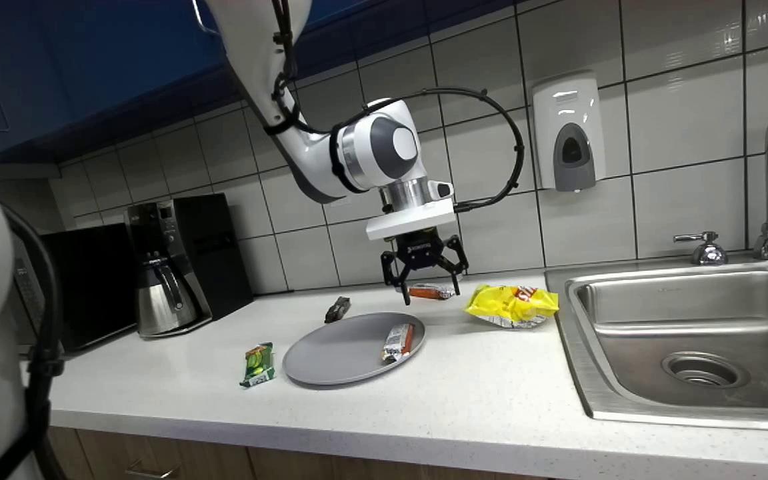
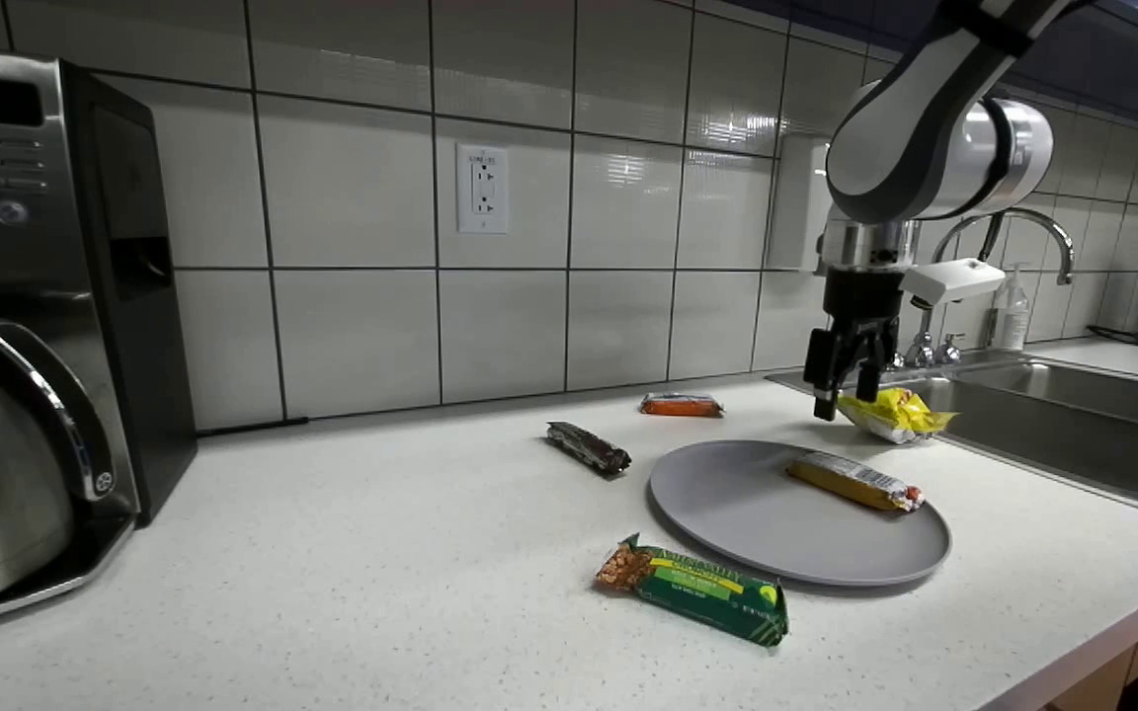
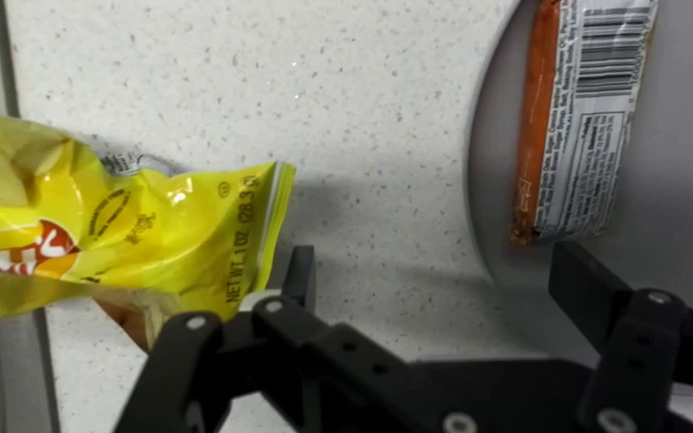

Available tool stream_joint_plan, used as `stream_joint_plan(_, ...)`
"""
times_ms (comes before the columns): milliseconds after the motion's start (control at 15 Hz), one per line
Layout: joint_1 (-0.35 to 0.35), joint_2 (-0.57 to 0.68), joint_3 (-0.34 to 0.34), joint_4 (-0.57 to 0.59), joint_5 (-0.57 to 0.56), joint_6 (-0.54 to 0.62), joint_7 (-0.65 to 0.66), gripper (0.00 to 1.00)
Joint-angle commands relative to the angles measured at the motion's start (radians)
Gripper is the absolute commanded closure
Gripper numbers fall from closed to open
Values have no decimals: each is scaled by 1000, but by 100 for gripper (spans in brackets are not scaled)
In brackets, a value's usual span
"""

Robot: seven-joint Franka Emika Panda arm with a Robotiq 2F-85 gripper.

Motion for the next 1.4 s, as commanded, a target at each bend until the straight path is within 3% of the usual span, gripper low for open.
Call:
stream_joint_plan(0, -49, 75, 18, 107, 13, -22, -114, 0)
stream_joint_plan(400, -124, 153, 55, 226, 45, -51, -289, 0)
stream_joint_plan(467, -92, 123, 31, 163, 9, -8, -204, 0)
stream_joint_plan(1333, -95, 133, 33, 169, 10, -8, -210, 0)
